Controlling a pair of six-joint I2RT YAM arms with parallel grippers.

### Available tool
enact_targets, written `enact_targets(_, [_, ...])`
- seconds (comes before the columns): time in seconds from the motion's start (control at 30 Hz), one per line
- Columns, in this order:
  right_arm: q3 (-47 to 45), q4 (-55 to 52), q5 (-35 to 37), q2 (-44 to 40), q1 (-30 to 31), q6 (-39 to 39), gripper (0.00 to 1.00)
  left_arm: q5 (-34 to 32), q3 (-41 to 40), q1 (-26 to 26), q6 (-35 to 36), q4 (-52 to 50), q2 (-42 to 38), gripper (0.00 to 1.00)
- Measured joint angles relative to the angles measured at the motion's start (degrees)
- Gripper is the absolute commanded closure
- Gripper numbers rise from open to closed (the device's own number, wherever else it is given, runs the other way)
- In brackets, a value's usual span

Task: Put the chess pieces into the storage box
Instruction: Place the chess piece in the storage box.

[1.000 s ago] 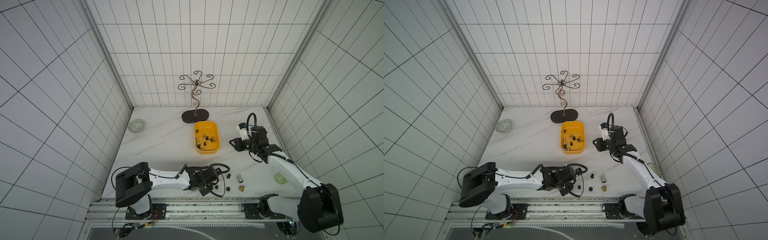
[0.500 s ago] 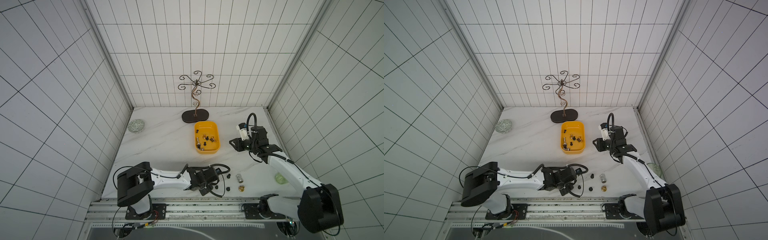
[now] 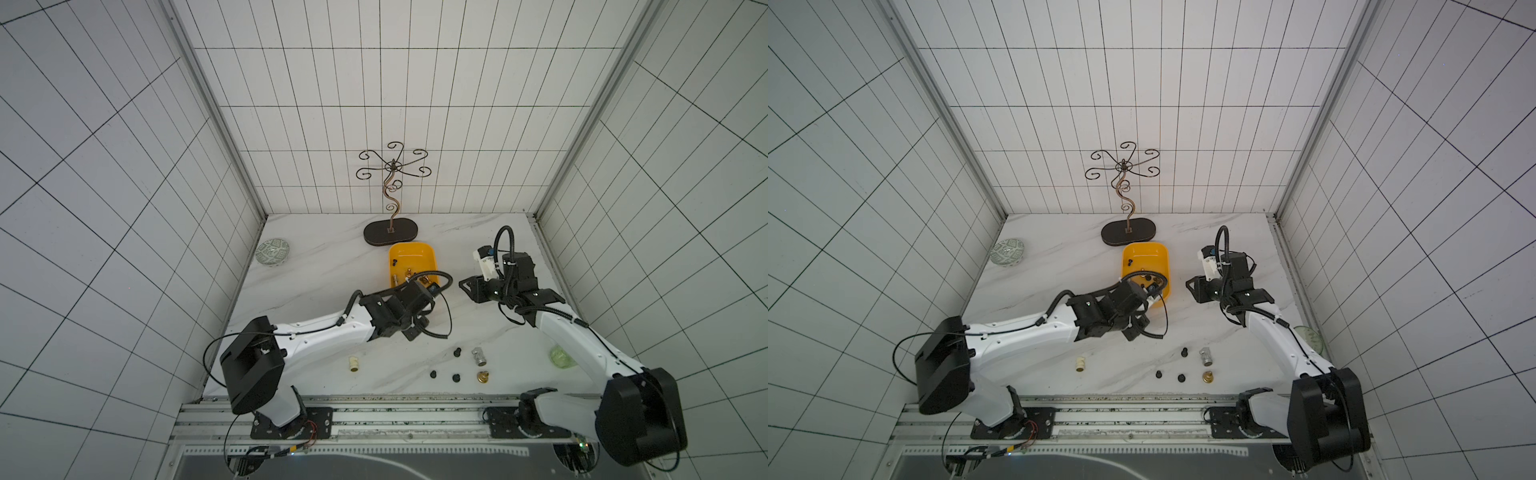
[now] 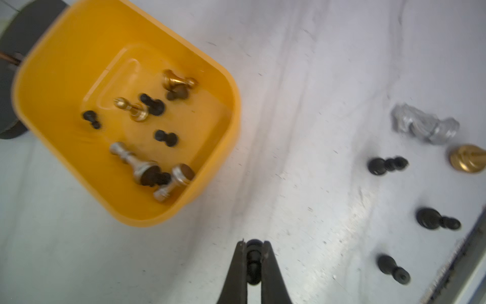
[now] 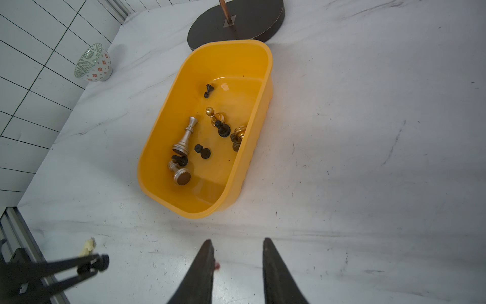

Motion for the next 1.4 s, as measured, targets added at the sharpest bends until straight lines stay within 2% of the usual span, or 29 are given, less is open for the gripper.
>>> enact_targets(0.13, [0.00,-0.02,-0.28,0.00,0.02,0.02,0.68,1.05,7.56,7.04,1.46,0.42,2.86,0.96])
enact_targets(0.23, [0.00,-0.02,-0.37,0.00,0.02,0.04,0.68,1.90,14.49,10.36,1.84,1.01,8.74,0.95])
enact_targets(0.6, [-0.02,-0.11,-0.52,-1.29,0.00,1.05,0.68,2.19,31.06,15.32,1.81,-1.66,30.03,0.93])
enact_targets(0.8, [-0.35,-0.24,-0.57,-2.23,0.02,1.07,0.68,2.27,35.32,16.39,0.66,-3.26,35.65,0.88])
enact_targets(1.1, [-0.76,-0.94,-0.57,-2.34,0.00,1.11,0.68,2.71,38.66,17.22,-0.55,-4.48,39.15,0.63])
enact_targets(1.4, [-0.76,-1.84,-0.55,-2.34,0.02,1.25,0.68,4.22,38.93,19.52,-1.84,-3.87,38.80,0.59])
